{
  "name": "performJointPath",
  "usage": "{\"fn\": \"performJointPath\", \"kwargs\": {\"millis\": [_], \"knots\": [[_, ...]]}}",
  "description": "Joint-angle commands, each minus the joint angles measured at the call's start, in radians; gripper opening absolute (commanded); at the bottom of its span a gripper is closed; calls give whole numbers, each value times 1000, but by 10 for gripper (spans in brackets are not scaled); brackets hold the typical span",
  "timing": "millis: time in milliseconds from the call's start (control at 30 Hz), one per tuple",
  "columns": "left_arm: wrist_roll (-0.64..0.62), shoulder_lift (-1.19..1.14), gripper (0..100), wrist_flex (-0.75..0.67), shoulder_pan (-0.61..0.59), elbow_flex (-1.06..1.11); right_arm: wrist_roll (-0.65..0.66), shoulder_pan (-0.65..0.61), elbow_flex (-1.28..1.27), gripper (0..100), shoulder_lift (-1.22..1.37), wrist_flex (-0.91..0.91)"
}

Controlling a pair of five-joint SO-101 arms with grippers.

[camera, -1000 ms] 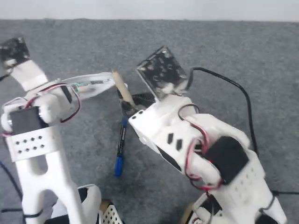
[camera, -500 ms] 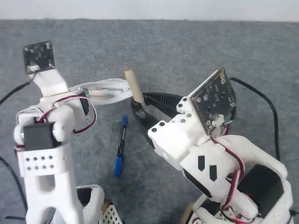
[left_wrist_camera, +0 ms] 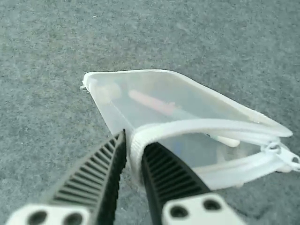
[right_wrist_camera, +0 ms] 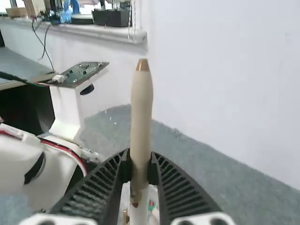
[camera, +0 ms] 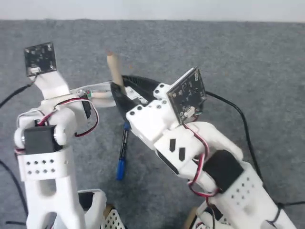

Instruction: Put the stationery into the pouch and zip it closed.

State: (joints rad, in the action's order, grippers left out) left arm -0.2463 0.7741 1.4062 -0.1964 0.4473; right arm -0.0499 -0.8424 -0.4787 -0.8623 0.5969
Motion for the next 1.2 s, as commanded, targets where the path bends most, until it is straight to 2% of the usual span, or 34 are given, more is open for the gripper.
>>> {"fn": "performJointPath", "kwargs": {"millis": [0,200,433,533,667,1000,1167], "knots": [[8,8,10,-31,5,-16,-8,-2,-32,6,-30,-142],[8,8,10,-31,3,-15,-8,-2,-149,6,-19,-355],[8,8,10,-31,2,-13,-2,-1,-385,6,-19,-774],[8,8,10,-31,2,-13,-2,18,-459,6,-18,-901],[8,8,10,-31,2,-13,-6,56,-503,6,-18,-970],[6,8,10,-31,2,-13,-9,61,-532,6,7,-980],[6,8,10,-31,2,-13,-8,64,-531,6,160,-1132]]}}
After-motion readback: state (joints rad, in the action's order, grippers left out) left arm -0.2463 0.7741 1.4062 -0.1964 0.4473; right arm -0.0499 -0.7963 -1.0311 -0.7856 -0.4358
